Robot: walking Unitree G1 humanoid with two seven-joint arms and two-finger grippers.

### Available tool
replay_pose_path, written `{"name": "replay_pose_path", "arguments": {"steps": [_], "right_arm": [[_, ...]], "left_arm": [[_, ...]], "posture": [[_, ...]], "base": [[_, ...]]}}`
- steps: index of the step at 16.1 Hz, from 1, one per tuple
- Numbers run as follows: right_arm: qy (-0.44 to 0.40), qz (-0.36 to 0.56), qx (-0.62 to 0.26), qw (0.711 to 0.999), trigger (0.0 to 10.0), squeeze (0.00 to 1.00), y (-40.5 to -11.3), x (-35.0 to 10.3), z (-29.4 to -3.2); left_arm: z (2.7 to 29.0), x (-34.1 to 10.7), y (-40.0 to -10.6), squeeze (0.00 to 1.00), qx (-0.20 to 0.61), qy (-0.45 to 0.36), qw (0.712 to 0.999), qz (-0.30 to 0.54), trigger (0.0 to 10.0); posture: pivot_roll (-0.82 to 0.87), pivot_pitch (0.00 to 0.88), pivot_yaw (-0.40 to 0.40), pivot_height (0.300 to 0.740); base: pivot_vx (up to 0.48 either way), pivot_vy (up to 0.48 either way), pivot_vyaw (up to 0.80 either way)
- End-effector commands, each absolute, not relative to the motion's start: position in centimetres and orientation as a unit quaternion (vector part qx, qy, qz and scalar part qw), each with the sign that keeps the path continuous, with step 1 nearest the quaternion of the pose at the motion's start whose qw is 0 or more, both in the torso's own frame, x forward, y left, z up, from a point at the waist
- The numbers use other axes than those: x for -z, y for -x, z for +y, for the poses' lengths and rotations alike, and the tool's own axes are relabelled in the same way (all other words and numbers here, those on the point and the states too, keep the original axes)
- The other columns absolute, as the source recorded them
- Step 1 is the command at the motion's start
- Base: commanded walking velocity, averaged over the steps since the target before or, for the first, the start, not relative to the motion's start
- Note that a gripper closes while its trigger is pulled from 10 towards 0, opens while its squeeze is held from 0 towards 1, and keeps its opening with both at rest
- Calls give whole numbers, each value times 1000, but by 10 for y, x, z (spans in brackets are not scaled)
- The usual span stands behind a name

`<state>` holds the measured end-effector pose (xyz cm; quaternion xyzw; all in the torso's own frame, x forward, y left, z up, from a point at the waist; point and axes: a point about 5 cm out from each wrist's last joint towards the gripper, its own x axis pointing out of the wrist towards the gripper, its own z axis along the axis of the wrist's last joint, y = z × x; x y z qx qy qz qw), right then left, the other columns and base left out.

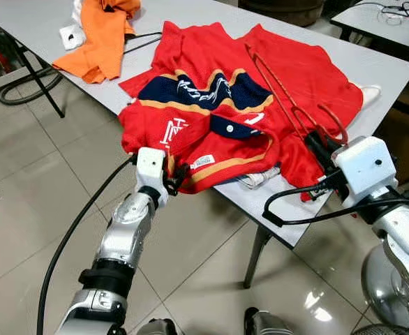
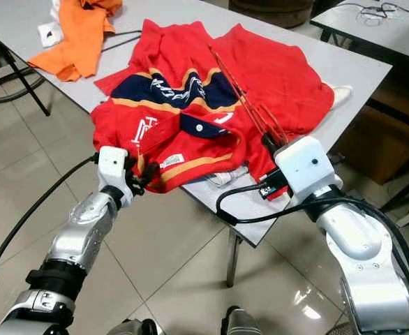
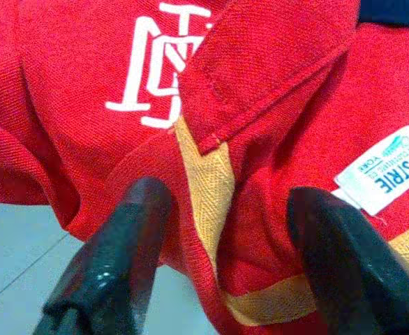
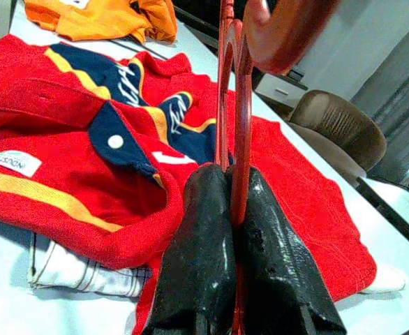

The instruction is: Hang hanger

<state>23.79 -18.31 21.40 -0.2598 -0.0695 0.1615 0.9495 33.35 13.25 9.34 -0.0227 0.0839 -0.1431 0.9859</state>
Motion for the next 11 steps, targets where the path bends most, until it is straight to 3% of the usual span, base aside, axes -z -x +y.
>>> {"name": "replay_pose_path", "arguments": {"steps": [1,9,10,11], "right_arm": [[259,-66,-166,949,10000,0,-237,-213,-182],[252,-62,-194,946,10000,0,-233,-210,-173],[251,-61,-197,946,10000,0,-233,-209,-173],[252,-60,-198,945,10000,0,-232,-209,-172]], "left_arm": [[134,-99,-338,1000,142,32,987,73,10000],[121,-93,-345,1000,142,30,984,100,10000],[122,-92,-347,302,134,28,985,102,10000],[123,-93,-349,200,133,17,986,100,10000]], "posture": [[-178,151,78,740],[-179,166,81,740],[-179,167,81,740],[-180,165,80,740]], "base": [[0,0,0],[0,0,0],[0,0,0],[0,0,0]]}}
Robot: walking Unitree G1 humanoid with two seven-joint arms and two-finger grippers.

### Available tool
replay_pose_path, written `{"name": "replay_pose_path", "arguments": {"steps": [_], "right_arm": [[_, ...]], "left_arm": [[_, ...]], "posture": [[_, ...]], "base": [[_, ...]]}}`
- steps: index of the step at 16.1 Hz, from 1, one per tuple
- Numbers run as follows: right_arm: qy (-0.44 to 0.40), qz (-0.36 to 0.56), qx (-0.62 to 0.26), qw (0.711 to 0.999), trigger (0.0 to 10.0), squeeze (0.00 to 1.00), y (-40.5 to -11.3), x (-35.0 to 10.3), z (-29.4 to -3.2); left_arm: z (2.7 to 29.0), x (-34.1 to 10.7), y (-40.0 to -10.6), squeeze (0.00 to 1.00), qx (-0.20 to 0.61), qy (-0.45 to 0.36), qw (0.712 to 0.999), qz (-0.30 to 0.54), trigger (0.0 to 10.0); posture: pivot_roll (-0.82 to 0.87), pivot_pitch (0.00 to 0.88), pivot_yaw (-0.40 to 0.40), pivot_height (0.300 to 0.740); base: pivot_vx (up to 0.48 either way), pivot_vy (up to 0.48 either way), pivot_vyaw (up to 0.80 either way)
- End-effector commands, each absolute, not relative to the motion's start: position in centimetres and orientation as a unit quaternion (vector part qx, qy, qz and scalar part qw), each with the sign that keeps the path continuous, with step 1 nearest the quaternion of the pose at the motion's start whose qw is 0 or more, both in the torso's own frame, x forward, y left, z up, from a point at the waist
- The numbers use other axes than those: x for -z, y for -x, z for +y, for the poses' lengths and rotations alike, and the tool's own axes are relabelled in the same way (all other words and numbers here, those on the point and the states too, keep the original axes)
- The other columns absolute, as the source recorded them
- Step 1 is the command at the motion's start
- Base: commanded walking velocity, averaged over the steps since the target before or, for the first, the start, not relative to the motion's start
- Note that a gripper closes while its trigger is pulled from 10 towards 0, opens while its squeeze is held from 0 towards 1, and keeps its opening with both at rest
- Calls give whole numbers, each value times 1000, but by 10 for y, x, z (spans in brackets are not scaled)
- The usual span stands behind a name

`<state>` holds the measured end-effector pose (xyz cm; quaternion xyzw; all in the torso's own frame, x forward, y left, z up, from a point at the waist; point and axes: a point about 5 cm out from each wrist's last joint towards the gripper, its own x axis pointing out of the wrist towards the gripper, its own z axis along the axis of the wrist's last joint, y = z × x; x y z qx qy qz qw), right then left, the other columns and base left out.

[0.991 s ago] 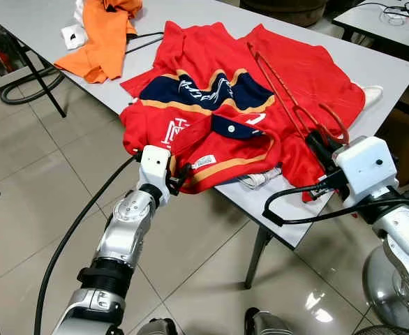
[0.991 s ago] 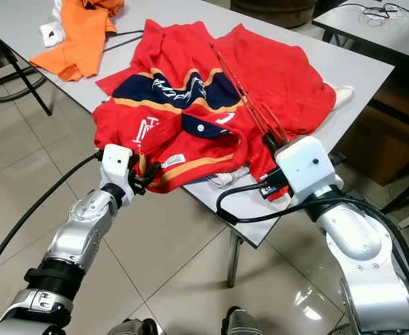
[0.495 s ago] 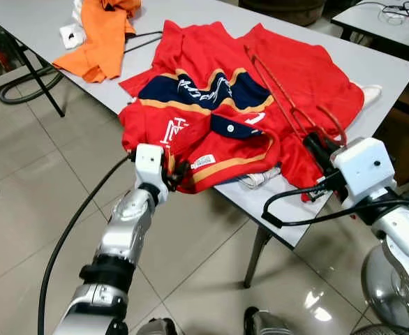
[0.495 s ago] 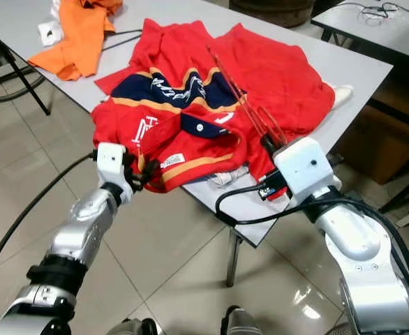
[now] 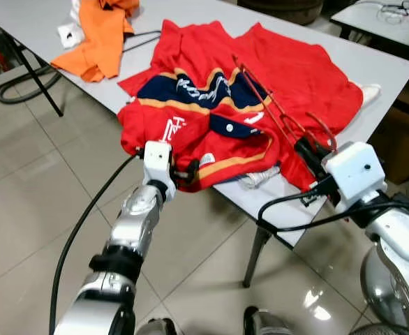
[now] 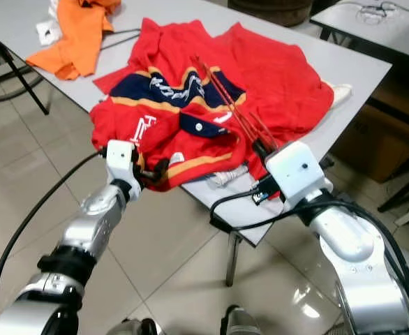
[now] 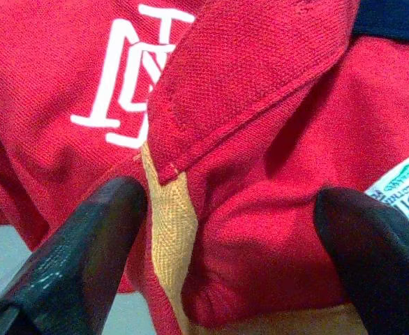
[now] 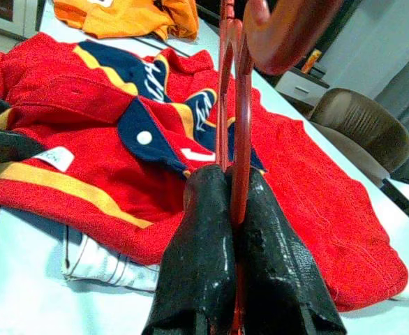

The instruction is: Hang hanger

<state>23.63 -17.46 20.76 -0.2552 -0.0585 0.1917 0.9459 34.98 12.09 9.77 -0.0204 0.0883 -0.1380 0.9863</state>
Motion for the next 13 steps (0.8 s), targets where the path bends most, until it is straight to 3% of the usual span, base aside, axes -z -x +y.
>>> {"name": "replay_pose_path", "arguments": {"steps": [1,6,7,8,12,13], "right_arm": [[252,-60,-200,945,10000,0,-232,-209,-172],[255,-60,-194,945,10000,0,-231,-209,-173],[256,-60,-192,945,10000,0,-230,-209,-174],[257,-59,-191,946,10000,0,-230,-209,-175],[259,-58,-190,945,10000,0,-230,-209,-176],[259,-57,-191,945,10000,0,-230,-209,-176]], "left_arm": [[122,-94,-351,0,135,-3,986,98,10000],[134,-95,-356,0,99,-3,990,98,10000],[135,-94,-355,0,94,-8,991,98,4510],[136,-93,-355,0,90,-12,991,99,0],[140,-89,-353,0,75,-18,991,108,0],[140,-87,-351,0,74,-18,991,113,10000]], "posture": [[-180,167,80,740],[-191,165,92,740],[-191,167,91,740],[-191,167,91,740],[-189,169,85,740],[-189,169,85,740]], "base": [[0,0,0],[0,0,0],[0,0,0],[0,0,0],[0,0,0],[0,0,0]]}}
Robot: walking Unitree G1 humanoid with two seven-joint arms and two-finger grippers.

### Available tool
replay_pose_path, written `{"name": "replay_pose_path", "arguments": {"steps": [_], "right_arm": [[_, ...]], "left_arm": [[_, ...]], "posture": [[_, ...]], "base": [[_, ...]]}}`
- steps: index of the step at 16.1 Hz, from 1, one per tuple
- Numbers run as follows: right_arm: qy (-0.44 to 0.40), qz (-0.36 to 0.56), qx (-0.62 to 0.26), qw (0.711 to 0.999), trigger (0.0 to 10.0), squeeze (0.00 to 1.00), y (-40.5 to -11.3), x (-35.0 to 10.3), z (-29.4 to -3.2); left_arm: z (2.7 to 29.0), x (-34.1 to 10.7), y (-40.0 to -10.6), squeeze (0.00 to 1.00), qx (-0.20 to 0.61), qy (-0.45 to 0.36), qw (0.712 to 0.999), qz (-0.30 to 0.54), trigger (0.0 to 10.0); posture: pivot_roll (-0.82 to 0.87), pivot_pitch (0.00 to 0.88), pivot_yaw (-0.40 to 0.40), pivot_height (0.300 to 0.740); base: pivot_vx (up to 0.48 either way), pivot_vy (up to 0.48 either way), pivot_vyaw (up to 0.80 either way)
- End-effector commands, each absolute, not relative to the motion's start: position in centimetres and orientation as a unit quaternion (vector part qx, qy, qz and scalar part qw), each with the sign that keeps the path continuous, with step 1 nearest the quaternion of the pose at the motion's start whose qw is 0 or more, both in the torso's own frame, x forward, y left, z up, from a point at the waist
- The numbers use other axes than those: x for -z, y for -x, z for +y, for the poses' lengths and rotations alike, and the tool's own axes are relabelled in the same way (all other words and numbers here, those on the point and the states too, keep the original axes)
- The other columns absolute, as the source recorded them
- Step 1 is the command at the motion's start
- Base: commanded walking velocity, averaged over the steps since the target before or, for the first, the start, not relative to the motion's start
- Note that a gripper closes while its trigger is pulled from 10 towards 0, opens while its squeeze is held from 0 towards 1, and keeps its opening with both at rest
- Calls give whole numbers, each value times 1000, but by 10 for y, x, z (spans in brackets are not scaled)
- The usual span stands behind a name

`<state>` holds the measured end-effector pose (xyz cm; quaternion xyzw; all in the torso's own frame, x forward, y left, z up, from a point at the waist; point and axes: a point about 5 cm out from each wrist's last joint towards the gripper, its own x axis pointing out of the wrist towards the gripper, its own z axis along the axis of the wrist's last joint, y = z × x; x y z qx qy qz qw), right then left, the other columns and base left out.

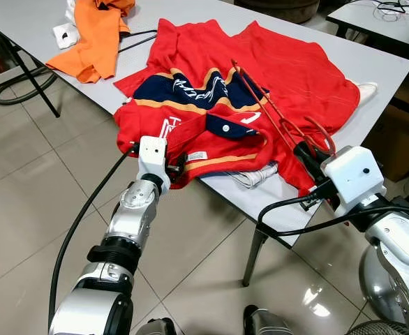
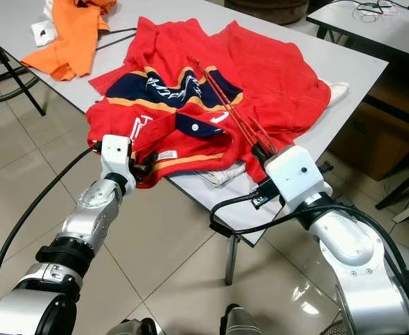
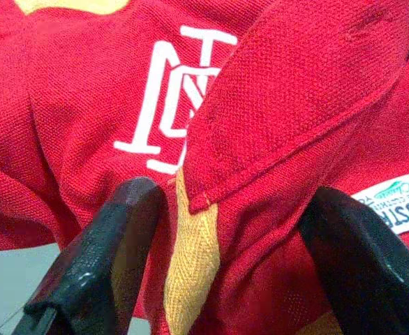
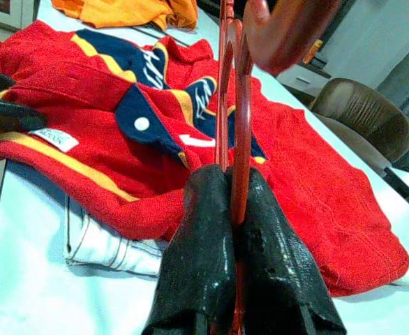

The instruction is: Hang hanger

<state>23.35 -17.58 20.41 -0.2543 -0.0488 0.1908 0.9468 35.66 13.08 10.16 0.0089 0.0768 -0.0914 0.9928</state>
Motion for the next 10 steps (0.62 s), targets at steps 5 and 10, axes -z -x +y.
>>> {"name": "replay_pose_path", "arguments": {"steps": [5,10], "right_arm": [[264,-52,-190,944,10000,0,-227,-208,-179],[267,-51,-191,943,10000,0,-226,-209,-178]], "left_arm": [[135,-80,-336,1000,82,14,990,112,10000],[139,-75,-317,1000,83,23,992,90,10000]], "posture": [[-196,180,84,740],[-203,181,86,740]], "base": [[0,0,0],[0,0,0]]}}
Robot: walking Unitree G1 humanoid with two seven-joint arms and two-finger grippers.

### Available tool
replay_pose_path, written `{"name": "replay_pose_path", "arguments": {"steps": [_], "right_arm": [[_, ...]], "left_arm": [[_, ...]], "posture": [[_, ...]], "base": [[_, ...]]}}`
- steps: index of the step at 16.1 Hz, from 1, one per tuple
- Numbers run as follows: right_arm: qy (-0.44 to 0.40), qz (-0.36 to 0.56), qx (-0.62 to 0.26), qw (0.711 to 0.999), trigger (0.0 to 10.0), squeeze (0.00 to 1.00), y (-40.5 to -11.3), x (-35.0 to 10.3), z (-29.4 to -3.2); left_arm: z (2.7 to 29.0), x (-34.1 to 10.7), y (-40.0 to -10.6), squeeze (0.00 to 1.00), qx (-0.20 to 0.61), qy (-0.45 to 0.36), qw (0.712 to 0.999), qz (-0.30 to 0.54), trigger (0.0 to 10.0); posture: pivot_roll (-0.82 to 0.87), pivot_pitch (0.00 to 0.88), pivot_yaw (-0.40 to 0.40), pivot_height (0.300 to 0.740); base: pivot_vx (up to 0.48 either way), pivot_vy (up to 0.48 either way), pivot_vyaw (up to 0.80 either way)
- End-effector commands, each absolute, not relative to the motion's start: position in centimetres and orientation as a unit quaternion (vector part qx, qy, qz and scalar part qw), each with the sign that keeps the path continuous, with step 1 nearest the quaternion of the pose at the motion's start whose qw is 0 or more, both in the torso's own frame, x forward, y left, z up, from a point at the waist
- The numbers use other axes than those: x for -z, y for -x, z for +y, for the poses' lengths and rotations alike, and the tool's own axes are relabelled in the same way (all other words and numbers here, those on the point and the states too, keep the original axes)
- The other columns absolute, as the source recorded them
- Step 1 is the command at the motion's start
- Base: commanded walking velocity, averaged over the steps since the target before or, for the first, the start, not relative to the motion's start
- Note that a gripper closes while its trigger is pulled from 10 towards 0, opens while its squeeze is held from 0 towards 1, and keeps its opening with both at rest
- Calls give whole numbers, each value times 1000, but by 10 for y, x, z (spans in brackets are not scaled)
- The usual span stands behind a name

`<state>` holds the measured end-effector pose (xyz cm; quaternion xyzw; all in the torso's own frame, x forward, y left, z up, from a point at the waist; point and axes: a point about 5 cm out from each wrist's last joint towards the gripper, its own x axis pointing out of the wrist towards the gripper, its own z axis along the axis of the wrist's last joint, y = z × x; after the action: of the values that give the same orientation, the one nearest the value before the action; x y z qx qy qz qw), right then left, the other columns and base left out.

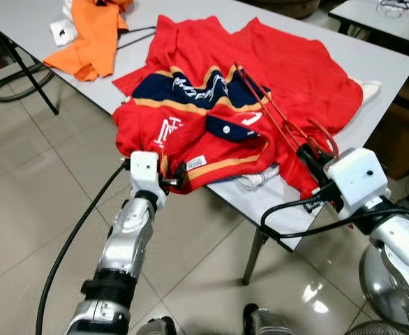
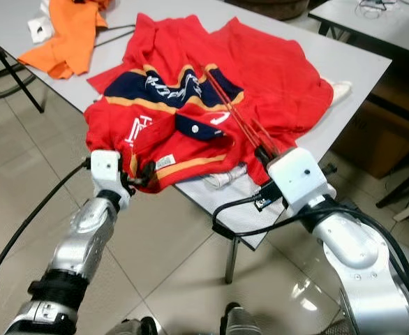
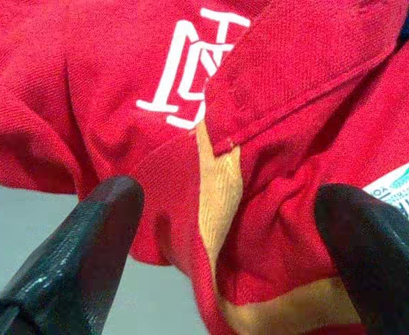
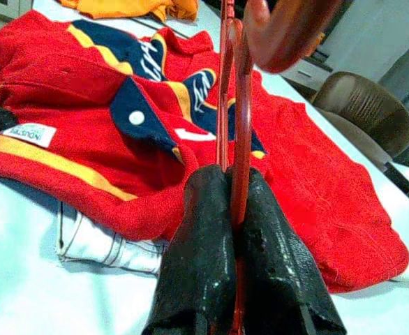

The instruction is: Hang hanger

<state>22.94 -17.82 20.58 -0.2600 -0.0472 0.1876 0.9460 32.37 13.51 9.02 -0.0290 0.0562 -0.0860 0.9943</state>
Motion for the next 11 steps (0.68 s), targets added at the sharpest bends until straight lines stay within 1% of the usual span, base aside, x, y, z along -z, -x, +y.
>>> {"name": "replay_pose_path", "arguments": {"steps": [1,5,6,7,8,9,10,11], "right_arm": [[267,-51,-191,943,10000,0,-226,-209,-178],[267,-50,-194,942,10000,0,-226,-209,-177],[268,-50,-195,942,10000,0,-226,-208,-177],[265,-49,-195,943,10000,0,-226,-208,-177],[264,-49,-195,943,10000,0,-226,-208,-177],[264,-49,-195,943,10000,0,-226,-208,-177],[263,-49,-196,943,10000,0,-226,-207,-177],[262,-49,-197,943,10000,0,-226,-207,-176]], "left_arm": [[140,-76,-317,1000,86,32,992,88,10000],[134,-82,-317,1000,134,65,985,84,10000],[129,-84,-314,1000,173,101,977,75,10000],[137,-88,-312,1000,165,129,977,49,10000],[139,-89,-310,902,171,141,974,41,10000],[140,-90,-309,690,174,141,974,40,10000],[143,-89,-307,110,174,130,975,41,10000],[147,-87,-306,0,167,111,979,43,10000]], "posture": [[-203,182,85,740],[-203,183,84,740],[-201,185,82,740],[-198,181,84,740],[-198,181,83,740],[-196,180,83,740],[-193,183,83,740],[-193,183,83,740]], "base": [[0,0,0],[0,0,0],[0,0,0],[0,0,0],[0,0,0],[0,0,0],[0,0,0],[0,0,0]]}}
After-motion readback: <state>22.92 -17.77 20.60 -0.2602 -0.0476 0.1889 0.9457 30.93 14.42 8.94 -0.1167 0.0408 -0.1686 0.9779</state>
